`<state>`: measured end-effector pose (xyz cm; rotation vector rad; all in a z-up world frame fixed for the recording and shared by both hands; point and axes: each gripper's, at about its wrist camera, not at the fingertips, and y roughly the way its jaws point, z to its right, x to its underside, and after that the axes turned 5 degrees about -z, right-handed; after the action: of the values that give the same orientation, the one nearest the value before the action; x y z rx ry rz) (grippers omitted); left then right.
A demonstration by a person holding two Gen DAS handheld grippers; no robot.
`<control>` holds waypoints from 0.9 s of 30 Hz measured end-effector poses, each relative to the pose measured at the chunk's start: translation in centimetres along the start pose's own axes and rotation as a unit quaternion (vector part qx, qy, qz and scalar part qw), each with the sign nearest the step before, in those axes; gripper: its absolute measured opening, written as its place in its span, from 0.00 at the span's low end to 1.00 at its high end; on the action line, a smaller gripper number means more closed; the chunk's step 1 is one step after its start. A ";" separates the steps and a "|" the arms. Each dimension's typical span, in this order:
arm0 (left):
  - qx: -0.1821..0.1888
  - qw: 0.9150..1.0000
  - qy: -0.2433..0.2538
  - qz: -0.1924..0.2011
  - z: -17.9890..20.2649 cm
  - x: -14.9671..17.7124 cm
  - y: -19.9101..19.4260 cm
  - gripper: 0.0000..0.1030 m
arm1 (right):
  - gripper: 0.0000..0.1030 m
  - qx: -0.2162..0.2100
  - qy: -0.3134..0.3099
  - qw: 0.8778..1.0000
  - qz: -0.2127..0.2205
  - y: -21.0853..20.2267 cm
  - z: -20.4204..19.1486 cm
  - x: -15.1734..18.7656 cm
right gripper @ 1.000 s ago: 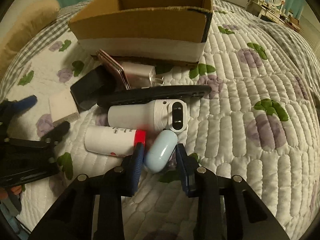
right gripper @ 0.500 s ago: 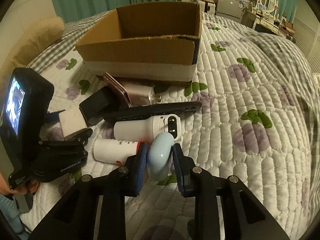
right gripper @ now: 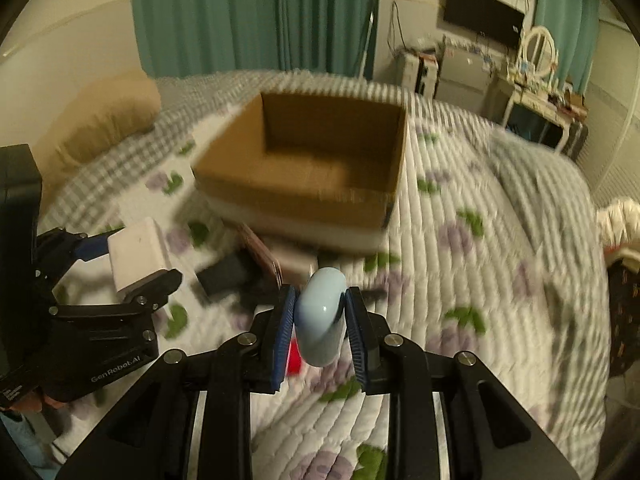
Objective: Organize rigid objects
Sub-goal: 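Grasp the white charger with the left tool while the right tool grasps the light-blue object, drop both into box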
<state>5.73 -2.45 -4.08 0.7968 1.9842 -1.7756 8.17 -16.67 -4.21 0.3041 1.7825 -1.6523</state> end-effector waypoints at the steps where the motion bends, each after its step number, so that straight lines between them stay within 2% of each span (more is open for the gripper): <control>1: 0.001 1.000 -0.001 0.013 -0.1 -0.9 -0.6 0.67 | 0.24 0.004 -0.008 1.000 0.013 -0.9 -0.1 -1.1; 7: 0.012 0.998 -0.011 0.056 -0.2 -5.4 -2.5 0.67 | 0.24 0.006 -0.030 0.997 0.076 -4.3 0.1 -7.2; 12: 0.015 0.997 -0.019 0.070 -0.3 -9.2 -0.9 0.67 | 0.23 0.010 -0.043 0.994 0.099 -4.1 0.4 -11.3; 17: 0.018 0.997 -0.031 0.065 -0.7 -12.4 2.6 0.67 | 0.22 0.005 -0.041 0.995 0.086 -0.7 1.6 -14.2; 20: 0.024 0.998 -0.035 0.046 -0.7 -13.6 5.9 0.67 | 0.22 0.005 -0.031 0.997 0.069 1.8 2.6 -15.0; 27: 0.020 0.999 -0.045 0.010 -0.7 -13.3 11.2 0.67 | 0.22 -0.002 -0.018 0.999 0.034 7.8 4.4 -14.8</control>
<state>23.08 -3.43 -4.62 0.7331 1.8823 -1.8137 25.14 -15.49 -1.21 0.3265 1.7306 -1.5969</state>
